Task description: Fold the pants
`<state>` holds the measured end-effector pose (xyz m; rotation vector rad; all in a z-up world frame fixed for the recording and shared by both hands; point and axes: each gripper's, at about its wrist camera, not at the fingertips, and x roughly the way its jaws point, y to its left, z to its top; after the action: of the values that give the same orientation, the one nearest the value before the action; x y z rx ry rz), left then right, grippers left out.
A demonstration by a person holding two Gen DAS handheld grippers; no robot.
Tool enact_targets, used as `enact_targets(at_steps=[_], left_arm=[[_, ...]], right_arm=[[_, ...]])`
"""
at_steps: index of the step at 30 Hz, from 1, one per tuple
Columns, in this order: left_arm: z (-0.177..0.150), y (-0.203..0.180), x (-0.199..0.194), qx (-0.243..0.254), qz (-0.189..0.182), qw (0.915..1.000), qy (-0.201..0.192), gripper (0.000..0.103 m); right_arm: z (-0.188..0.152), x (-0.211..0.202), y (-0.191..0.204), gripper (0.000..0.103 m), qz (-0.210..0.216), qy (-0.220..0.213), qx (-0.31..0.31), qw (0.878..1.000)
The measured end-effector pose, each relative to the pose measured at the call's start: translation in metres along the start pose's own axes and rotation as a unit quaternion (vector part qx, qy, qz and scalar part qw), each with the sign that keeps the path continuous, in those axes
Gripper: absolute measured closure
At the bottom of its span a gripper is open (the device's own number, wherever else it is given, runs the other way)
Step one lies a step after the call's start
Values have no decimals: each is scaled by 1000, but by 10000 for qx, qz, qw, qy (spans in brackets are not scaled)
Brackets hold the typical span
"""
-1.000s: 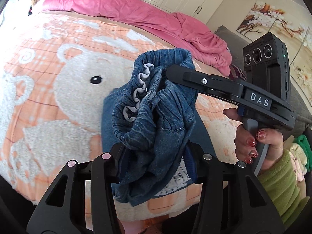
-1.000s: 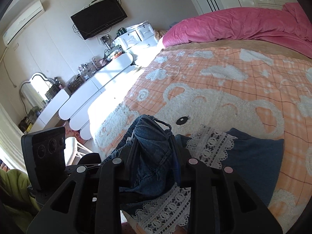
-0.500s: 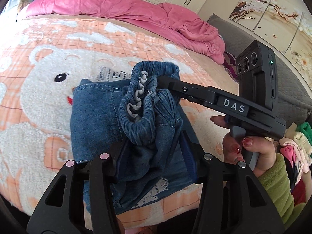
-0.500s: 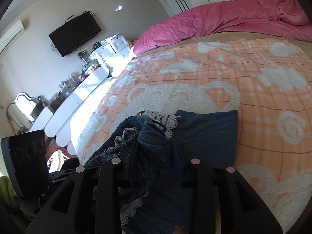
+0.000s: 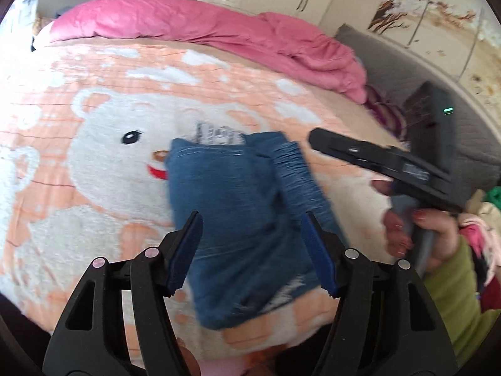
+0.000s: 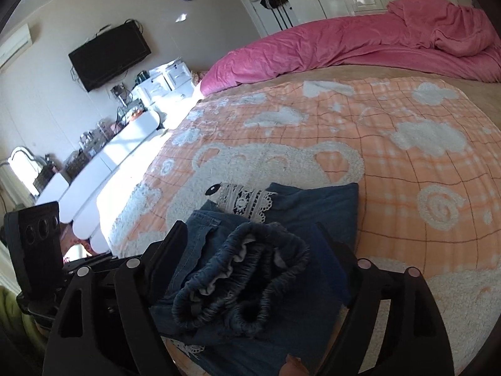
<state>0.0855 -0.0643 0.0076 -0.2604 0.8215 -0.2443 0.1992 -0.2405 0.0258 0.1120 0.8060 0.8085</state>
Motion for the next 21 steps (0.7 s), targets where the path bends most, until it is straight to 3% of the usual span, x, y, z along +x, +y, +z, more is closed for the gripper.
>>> enact_targets(at_steps=[4,8,13,17,21], left_arm=[[-12,-4,20,165,240,9991,310,52],[-16,-9,24,350,213,9985,369,52],[-13,-3,19,192,33,9993,332,52],[-6,10,-1,61,-138,9997,170,46],[14,32,-9,-68,-110,9998,181,43]], right_arm=[[-17,22,0,22,-938,657,-318,9929],[-39,24,-30,18,-1076,951,101,9896],[-38,15,-20,16,-1110,721,12,9912],[-39,-22,0,15,-777,122,-130,9968],[-50,-45,36,15,-590,-61,-654,9961]])
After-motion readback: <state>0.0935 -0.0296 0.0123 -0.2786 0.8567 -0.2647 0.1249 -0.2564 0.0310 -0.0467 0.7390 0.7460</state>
